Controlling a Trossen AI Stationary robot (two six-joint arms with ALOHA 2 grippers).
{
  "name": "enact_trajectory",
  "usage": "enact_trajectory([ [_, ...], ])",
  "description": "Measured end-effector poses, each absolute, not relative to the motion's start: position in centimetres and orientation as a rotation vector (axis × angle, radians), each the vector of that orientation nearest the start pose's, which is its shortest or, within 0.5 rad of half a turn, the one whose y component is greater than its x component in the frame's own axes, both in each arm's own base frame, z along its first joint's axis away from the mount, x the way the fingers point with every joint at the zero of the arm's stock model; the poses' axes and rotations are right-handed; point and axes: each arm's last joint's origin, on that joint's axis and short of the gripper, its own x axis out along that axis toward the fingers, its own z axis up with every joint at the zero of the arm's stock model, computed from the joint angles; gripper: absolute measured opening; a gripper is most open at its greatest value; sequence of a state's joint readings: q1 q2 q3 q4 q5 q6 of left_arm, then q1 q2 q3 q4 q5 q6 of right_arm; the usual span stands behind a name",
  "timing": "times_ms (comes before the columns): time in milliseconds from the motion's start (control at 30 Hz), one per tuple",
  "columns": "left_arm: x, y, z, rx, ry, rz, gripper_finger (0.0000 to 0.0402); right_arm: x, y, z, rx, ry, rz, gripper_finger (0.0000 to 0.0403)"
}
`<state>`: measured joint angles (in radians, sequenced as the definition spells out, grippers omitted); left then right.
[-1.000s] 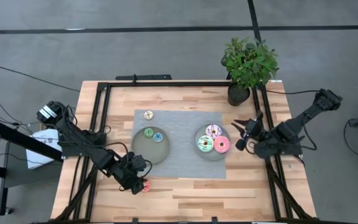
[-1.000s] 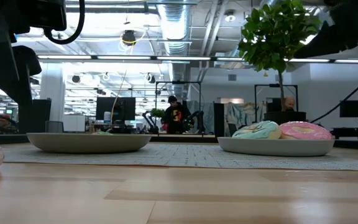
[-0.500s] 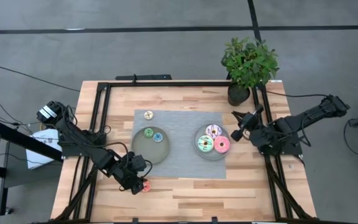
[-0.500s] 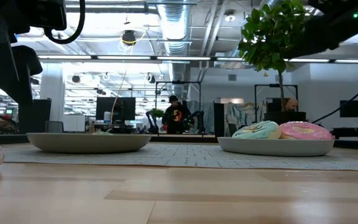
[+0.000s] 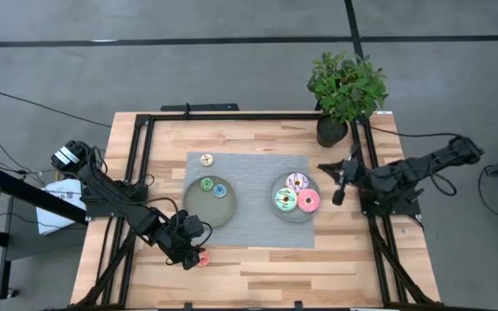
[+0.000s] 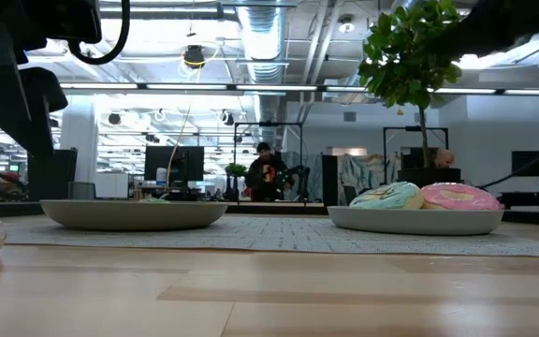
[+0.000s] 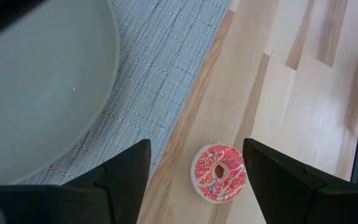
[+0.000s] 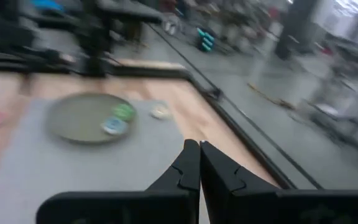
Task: Pick & Place donuts
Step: Put the small pink donut into the green plate
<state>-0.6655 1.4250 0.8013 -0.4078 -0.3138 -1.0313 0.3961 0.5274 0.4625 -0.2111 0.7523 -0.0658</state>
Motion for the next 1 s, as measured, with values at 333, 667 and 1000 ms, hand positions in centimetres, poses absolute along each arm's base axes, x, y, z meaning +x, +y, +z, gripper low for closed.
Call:
enact_trajectory([
  [333, 21.3, -15.7, 18.8, -0.478, 0.966, 0.164, 0.0248, 10.5, 2.0, 21.9, -0.178, 0.061, -0.205, 0.0000],
  [667, 21.2, -15.9, 18.8, -0.606, 1.017, 0.168, 0.0248, 8.5, 1.4, 21.2, -0.145, -0.100, -0.054, 0.0001],
  [1000, 21.4, -16.2, 17.7, -0.744, 1.062, 0.261, 0.0248, 8.4, 1.5, 20.4, -0.149, -0.034, 0.027, 0.0000],
])
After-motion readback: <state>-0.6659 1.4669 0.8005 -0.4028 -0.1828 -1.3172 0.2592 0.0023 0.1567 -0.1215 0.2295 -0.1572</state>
